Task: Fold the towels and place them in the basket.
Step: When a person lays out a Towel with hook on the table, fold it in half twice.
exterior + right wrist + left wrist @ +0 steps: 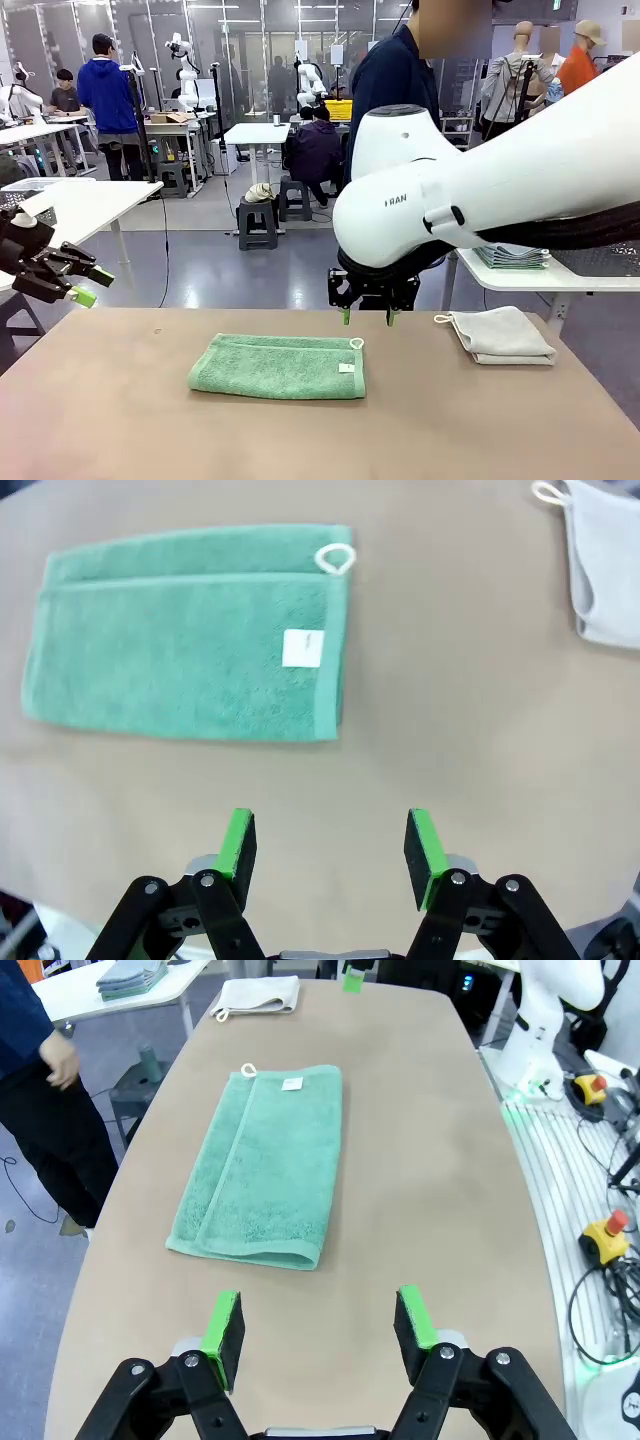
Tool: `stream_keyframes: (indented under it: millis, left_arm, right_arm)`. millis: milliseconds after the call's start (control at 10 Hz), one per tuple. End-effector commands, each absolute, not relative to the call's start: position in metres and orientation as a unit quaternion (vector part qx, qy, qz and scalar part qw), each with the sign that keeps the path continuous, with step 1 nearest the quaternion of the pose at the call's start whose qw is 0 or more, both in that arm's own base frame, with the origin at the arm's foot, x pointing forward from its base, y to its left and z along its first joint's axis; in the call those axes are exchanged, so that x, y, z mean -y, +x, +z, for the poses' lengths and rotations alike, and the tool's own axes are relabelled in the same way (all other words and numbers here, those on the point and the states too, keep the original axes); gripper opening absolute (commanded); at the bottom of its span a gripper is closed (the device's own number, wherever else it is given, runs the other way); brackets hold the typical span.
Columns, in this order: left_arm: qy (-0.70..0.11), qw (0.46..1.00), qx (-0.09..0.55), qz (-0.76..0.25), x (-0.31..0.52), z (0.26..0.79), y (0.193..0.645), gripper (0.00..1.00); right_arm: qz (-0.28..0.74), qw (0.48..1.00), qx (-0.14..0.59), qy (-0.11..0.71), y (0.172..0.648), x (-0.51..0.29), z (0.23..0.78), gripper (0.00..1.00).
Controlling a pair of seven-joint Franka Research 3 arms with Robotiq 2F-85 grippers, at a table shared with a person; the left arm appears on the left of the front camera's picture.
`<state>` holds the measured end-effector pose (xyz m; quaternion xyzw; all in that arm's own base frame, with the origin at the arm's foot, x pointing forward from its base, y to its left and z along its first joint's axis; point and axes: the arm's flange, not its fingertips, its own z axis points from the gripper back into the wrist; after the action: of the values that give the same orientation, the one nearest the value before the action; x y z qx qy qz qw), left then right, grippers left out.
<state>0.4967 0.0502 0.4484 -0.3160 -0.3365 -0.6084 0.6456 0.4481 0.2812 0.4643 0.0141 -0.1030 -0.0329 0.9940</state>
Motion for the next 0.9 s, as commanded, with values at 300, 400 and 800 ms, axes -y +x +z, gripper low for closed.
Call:
stream_keyframes:
  millis: [300,400,800]
  left_arm:
    - [-0.316,0.645,0.336,-0.609,-0.05,0.449,0.496,0.77]
    - [-0.316,0.645,0.336,-0.609,-0.05,0.449,0.496,0.77]
    - [-0.316,0.645,0.336,-0.609,-0.05,0.449,0.496,0.77]
  right_arm:
    - [-0.033,0.994,0.103,0.014,0.448,-0.281,0.464,0.75]
    - [-0.046,0.994,0.102,0.006,0.448,-0.282,0.462,0.75]
    - [-0.054,0.989,0.123,0.055,0.478,-0.276,0.399,0.75]
